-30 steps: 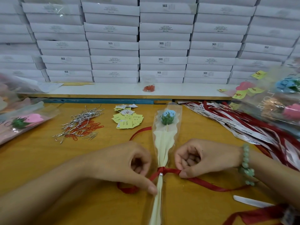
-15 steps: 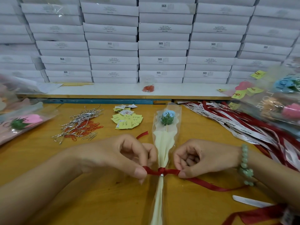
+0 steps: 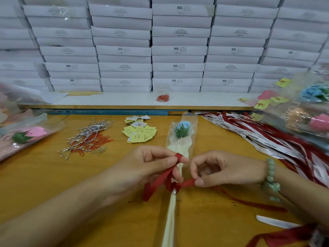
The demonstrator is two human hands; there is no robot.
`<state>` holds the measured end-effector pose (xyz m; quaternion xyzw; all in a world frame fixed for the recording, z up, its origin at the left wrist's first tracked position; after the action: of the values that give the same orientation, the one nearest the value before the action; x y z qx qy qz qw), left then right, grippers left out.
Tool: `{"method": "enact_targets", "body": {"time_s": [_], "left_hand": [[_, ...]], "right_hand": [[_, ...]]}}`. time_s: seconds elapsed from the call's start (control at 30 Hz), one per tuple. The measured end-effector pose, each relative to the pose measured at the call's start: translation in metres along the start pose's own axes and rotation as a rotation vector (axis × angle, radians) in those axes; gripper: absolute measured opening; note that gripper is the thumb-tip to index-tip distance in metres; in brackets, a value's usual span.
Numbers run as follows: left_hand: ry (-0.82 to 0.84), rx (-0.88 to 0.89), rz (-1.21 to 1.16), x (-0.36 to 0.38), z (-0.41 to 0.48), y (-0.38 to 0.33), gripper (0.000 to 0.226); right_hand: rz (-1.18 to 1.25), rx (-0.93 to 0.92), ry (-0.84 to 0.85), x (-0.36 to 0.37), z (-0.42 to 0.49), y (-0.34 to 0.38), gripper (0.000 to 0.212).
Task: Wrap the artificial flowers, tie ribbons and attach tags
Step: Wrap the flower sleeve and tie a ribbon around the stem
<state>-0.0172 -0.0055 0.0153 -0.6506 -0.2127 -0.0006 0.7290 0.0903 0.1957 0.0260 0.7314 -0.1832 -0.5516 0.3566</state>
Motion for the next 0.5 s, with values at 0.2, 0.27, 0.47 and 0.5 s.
{"method": "enact_targets", "body": {"time_s": [0.2,0.27,0.47,0.5], "left_hand": [[-0.110,-0.002,0.099,0.002,0.001,0.016,0.016],[-0.122,-0.009,0.113,0.001,0.001,0.019,0.015],[-0.094,0.004,0.150,0.004,0.001,0.018,0.020],[-0.091,0.002,0.161,0.005,0.000,0.018,0.020]], "right_hand": [[0.412,-0.057,-0.034,0.008,0.003,-0.001,0.012],[0.472,-0.078,-0.099,0.011,0.006,0.000,0.014],[0.380,-0.162,-0.313,0.022,0.012,0.008,0.013],[0.354,-0.161,-0.349,0.024,0.013,0.009,0.012]]}}
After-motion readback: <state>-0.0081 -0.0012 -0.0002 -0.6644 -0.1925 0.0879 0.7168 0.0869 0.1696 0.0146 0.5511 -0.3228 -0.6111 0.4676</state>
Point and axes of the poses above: each hand's wrist, its own z-axis towards the middle knuckle, its own x-axis out of the palm, y = z × x, the point moved 1 cm from there along z, towards the middle knuckle, and after that the axes turned 14 degrees about -z, right-handed, at the moved point
